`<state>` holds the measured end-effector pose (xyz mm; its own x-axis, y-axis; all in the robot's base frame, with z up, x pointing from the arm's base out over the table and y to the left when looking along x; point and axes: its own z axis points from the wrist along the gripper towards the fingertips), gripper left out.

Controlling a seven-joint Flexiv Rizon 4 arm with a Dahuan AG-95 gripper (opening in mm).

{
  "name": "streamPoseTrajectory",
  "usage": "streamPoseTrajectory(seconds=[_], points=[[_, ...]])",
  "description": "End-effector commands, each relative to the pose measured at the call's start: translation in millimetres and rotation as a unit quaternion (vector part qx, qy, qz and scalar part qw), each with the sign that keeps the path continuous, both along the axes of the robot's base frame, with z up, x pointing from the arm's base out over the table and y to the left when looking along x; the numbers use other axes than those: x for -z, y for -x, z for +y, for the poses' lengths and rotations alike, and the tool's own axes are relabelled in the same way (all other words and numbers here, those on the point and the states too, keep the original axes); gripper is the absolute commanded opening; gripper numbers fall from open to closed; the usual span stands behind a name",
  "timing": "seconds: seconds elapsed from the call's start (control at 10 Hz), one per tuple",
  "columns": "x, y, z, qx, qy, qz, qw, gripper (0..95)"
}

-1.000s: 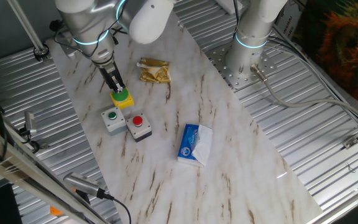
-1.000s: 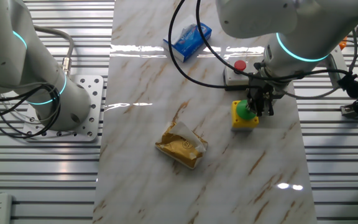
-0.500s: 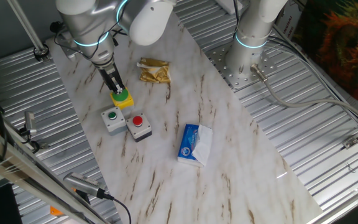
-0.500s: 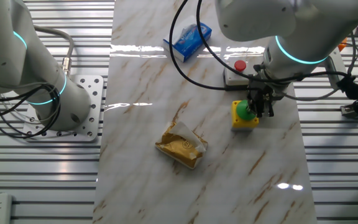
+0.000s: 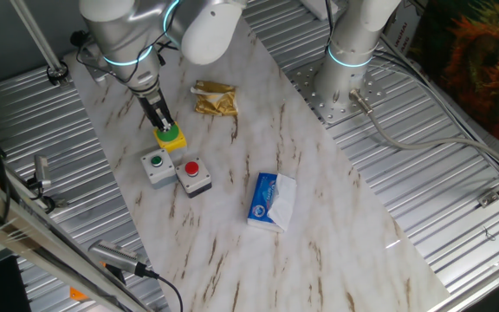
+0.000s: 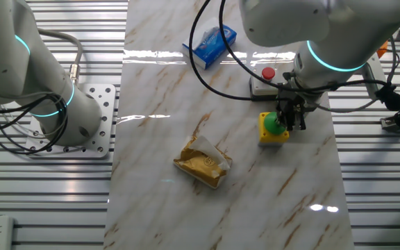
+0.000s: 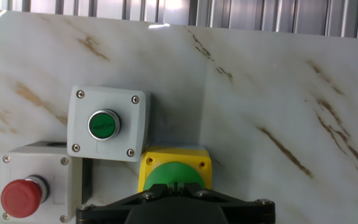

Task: Press three buttons from left to right in sequence

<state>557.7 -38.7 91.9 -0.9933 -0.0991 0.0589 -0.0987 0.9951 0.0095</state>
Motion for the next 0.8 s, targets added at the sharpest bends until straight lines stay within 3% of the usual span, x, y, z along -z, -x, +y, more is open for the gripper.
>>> streamPoseTrajectory(seconds=[0.1, 0.5, 0.8], points=[[6.8, 1.3, -0.2, 0.000, 0.000, 0.002, 1.0000, 0.0], [-19.8, 3.4, 3.9, 0.006, 0.000, 0.013, 0.9999, 0.0], [-24.4, 4.2, 5.3, 0.006, -0.001, 0.015, 0.9999, 0.0]])
